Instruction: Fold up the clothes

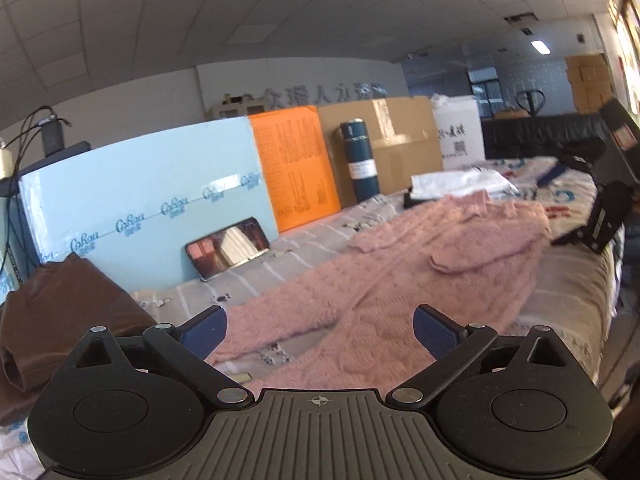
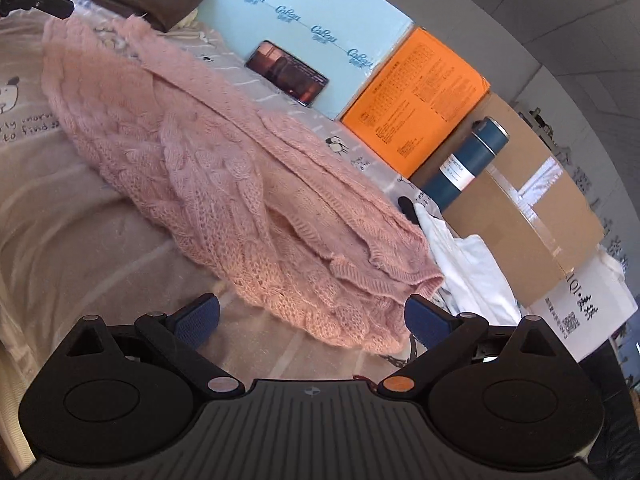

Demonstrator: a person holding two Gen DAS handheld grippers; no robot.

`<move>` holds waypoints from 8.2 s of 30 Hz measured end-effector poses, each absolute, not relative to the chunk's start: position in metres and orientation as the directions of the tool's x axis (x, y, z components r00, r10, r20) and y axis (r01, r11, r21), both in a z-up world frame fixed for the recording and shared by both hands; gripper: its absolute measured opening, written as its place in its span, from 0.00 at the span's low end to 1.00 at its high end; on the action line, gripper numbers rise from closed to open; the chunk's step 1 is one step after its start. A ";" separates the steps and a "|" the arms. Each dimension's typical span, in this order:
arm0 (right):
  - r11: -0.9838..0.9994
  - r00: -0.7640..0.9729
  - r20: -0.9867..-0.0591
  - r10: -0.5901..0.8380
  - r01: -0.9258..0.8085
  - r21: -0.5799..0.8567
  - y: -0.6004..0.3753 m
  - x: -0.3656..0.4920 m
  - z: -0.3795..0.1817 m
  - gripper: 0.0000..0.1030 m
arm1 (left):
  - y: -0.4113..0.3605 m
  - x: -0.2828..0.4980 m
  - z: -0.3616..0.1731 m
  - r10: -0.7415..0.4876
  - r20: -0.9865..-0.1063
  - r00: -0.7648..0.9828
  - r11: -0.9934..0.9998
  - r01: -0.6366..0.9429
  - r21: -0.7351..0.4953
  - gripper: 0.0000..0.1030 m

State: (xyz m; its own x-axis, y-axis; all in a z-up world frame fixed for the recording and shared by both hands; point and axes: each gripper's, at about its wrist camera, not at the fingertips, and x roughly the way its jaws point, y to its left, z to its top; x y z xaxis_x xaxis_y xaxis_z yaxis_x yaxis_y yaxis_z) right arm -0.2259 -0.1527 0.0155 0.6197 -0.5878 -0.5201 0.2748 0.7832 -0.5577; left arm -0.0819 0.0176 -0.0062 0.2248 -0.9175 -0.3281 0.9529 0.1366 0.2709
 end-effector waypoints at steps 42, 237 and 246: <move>0.983 0.843 -0.507 -0.181 0.140 -0.120 -0.299 -0.132 0.075 0.12 | -0.034 0.099 -0.022 -0.880 -0.440 0.179 0.333 0.894 -0.301 0.15; 0.553 0.986 -0.006 0.169 -0.089 0.829 -0.313 -0.137 0.030 0.88 | -0.197 -0.150 -0.013 -0.910 -0.335 0.244 0.128 0.935 0.331 0.67; 0.565 0.979 -0.069 0.190 -0.052 0.824 -0.311 -0.131 0.027 0.88 | -0.136 -0.066 0.025 -0.970 -0.241 0.015 0.029 0.998 -0.053 0.95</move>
State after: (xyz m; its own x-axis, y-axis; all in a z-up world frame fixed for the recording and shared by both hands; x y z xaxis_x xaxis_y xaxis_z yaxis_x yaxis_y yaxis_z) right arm -0.1312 -0.3108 0.0268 0.9794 0.1900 -0.0686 -0.0518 0.5645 0.8238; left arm -0.0655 -0.1363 0.0247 0.0155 -0.9703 -0.2412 0.9982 0.0291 -0.0532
